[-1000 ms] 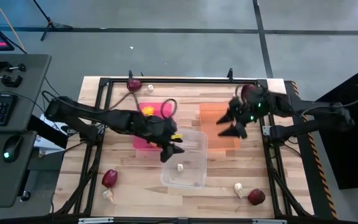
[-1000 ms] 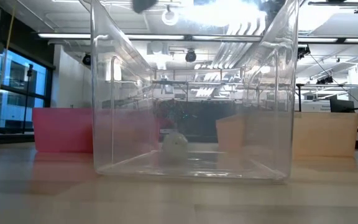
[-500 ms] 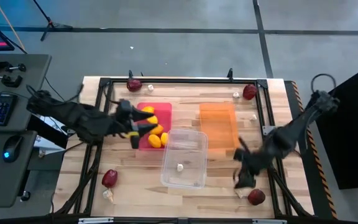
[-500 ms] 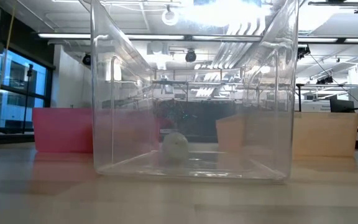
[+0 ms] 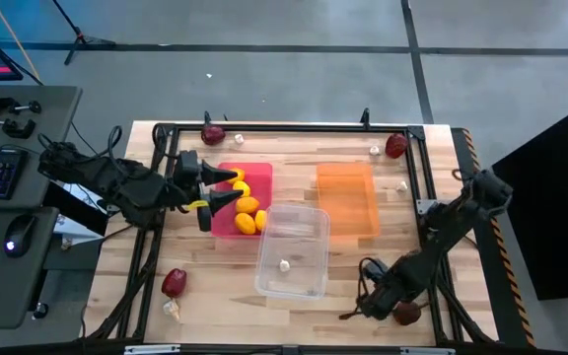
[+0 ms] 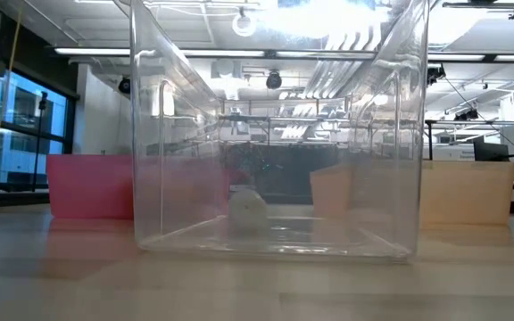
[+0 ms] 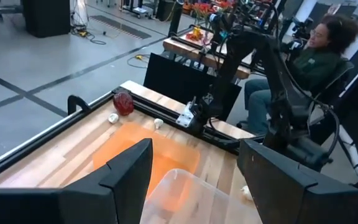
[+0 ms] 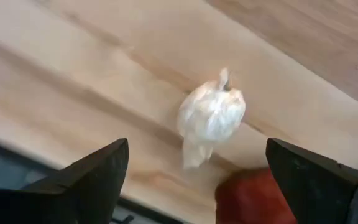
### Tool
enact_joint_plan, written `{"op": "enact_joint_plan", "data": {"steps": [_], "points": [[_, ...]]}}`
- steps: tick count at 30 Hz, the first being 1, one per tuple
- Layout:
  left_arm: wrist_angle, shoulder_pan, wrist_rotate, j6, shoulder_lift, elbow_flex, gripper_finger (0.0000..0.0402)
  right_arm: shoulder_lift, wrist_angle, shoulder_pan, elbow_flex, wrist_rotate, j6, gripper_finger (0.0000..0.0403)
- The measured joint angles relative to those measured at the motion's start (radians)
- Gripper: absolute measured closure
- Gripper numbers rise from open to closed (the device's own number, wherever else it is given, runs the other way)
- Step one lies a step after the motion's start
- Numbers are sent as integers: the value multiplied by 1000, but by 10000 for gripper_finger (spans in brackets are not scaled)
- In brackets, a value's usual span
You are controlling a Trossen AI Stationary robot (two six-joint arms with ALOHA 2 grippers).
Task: Sort produce into baskets
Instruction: Put the garlic into the transparent bin
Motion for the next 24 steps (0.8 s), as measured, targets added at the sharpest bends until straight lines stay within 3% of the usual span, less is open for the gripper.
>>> {"op": "enact_joint_plan", "data": {"steps": [12, 19, 24], "points": [[-18, 0, 70, 24, -10, 0, 174, 141, -34, -15, 1, -29, 71, 109], [-26, 0, 68, 53, -79, 0, 174, 148, -25, -45, 2, -60, -13, 223], [-49, 0, 39, 53, -176, 0, 174, 76, -66, -48, 36, -26, -117, 316]]}}
